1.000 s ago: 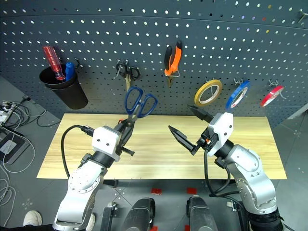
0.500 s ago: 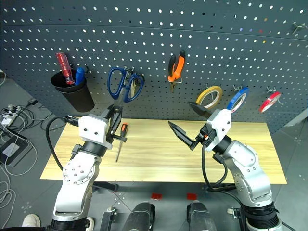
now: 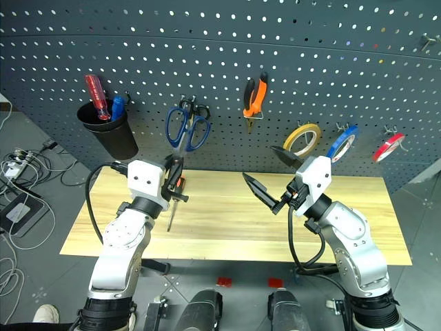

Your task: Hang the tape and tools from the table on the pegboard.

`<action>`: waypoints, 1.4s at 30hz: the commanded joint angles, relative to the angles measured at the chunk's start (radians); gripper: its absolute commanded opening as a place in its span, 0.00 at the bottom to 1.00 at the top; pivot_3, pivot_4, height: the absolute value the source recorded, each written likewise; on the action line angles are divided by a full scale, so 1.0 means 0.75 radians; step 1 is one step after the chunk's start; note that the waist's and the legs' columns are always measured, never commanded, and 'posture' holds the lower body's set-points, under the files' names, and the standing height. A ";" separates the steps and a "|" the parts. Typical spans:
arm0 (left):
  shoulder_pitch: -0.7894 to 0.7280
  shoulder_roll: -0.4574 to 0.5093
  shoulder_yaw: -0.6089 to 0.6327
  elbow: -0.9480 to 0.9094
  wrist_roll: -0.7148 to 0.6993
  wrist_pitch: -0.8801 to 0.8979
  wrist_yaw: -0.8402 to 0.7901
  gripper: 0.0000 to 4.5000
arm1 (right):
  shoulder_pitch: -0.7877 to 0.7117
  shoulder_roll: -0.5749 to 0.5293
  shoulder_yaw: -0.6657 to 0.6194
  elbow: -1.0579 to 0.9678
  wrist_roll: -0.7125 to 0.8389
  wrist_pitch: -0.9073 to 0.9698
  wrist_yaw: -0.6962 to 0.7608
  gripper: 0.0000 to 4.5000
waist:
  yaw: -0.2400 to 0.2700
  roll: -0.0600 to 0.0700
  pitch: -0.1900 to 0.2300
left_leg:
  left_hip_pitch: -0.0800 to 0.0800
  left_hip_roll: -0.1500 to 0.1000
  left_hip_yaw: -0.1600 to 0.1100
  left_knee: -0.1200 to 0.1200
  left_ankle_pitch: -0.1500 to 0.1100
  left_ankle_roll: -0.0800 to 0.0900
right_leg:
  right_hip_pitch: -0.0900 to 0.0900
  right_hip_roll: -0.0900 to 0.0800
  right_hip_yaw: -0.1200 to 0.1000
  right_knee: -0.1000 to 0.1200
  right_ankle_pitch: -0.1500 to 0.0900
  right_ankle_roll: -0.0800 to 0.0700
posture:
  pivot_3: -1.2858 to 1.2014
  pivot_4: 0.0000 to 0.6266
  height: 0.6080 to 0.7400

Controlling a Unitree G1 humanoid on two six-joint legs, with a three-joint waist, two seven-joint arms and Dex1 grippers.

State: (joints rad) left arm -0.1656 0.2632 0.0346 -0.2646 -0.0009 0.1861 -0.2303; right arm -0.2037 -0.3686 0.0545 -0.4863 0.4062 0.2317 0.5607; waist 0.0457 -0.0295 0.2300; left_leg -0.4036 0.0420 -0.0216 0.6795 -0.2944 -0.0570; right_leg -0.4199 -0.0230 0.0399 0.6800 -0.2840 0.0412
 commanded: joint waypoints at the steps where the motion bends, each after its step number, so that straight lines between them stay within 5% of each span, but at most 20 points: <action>1: -0.016 0.011 0.009 -0.015 -0.014 0.005 -0.011 0.15 | 0.013 -0.008 -0.019 -0.075 -0.001 -0.001 -0.014 1.00 | -0.001 0.000 0.000 | 0.000 0.000 0.000 0.000 0.000 0.000 | 0.000 0.000 0.000 0.000 0.000 0.000 | 0.55 0.33 1.00; 5: -0.019 0.015 0.020 0.004 -0.019 0.016 -0.005 0.32 | 0.028 -0.024 -0.013 -0.085 -0.009 0.007 -0.012 1.00 | -0.002 0.000 0.000 | 0.001 0.000 0.000 0.000 0.000 0.000 | 0.001 0.000 0.000 0.000 0.000 0.000 | 0.55 0.34 1.00; 15: 0.108 -0.034 0.019 -0.017 -0.009 0.066 0.048 0.98 | 0.135 -0.093 0.004 -0.097 0.003 -0.006 0.072 1.00 | -0.007 0.000 0.000 | 0.003 0.000 0.000 0.000 -0.001 0.001 | 0.002 0.000 0.001 0.000 0.000 0.000 | 0.55 0.38 1.00; 20: 0.176 -0.046 0.065 -0.051 -0.015 0.234 0.099 0.99 | 0.087 -0.103 0.065 -0.108 0.027 0.079 0.099 1.00 | -0.011 0.000 0.005 | 0.004 0.001 -0.002 0.000 -0.001 0.002 | 0.004 0.001 0.000 0.000 0.000 0.000 | 0.56 0.43 1.00; 28: 0.020 -0.025 0.213 0.009 -0.104 0.582 0.148 0.99 | -0.080 -0.079 0.168 -0.091 0.031 0.268 0.083 1.00 | -0.015 0.001 0.071 | 0.009 0.000 -0.006 0.001 -0.002 0.003 | 0.013 0.001 -0.004 0.000 0.000 0.000 | 0.57 0.60 1.00; 42: -0.420 0.145 0.247 0.587 -0.168 0.618 0.033 0.99 | -0.311 -0.004 0.201 0.033 -0.008 0.389 0.057 1.00 | -0.027 0.001 0.236 | -0.001 0.002 -0.003 0.002 -0.001 0.003 | -0.003 0.001 -0.002 0.007 0.000 -0.001 | 0.56 0.80 1.00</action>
State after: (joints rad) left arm -0.4752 0.3568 0.2115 0.1600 -0.1182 0.6780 -0.1905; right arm -0.4258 -0.3782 0.2132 -0.4323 0.3951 0.5196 0.6065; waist 0.0253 -0.0289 0.4068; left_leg -0.4048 0.0434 -0.0239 0.6811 -0.2951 -0.0551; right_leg -0.4230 -0.0222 0.0381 0.6851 -0.2841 0.0408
